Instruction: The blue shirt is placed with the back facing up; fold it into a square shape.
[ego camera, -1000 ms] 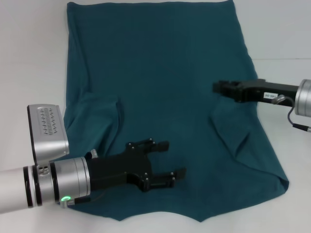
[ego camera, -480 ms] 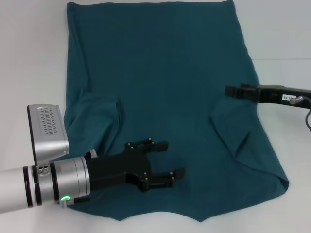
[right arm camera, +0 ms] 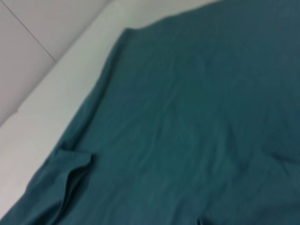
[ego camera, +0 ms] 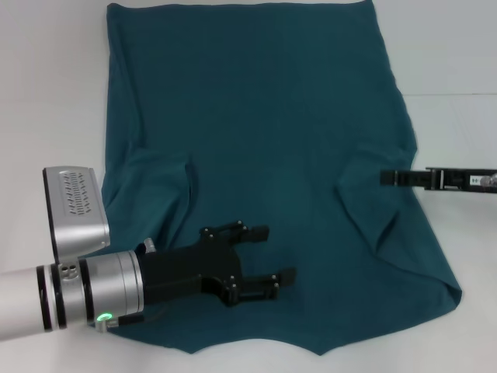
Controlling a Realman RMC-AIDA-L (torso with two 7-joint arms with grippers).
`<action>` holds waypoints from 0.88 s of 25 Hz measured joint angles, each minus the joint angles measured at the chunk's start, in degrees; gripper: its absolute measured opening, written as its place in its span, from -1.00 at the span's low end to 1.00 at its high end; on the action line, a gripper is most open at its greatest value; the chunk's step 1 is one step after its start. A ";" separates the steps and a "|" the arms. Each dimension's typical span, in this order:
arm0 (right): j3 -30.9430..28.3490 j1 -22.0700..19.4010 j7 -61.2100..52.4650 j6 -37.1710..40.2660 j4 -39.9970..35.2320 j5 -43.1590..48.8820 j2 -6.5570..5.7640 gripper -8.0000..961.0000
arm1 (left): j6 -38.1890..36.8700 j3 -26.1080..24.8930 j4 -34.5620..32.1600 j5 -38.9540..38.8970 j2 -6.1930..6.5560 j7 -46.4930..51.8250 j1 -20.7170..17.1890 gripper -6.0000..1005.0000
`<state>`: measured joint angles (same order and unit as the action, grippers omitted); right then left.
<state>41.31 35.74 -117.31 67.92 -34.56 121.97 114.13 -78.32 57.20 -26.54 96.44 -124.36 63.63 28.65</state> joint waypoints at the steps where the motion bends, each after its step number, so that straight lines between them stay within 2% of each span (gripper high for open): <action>1: 0.03 0.09 -0.73 0.15 0.06 0.90 -0.10 0.62 | -0.02 0.00 0.00 0.00 0.00 0.00 0.00 0.66; 5: 0.06 0.19 -2.19 0.34 0.36 2.97 -0.16 0.61 | 0.03 0.00 0.00 0.00 0.00 0.00 0.00 0.66; 12: 0.19 0.50 -2.20 -1.49 3.16 3.49 0.49 0.61 | 0.20 -0.28 -0.36 0.15 0.09 0.00 -0.36 0.66; 22: 0.36 1.12 -1.84 -4.64 4.99 3.81 2.53 0.60 | -0.35 -2.53 -1.88 1.37 0.29 0.00 -2.37 0.66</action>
<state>41.67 36.86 -119.15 63.28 -29.57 125.78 116.66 -78.67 54.66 -28.42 97.81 -124.07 63.63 26.28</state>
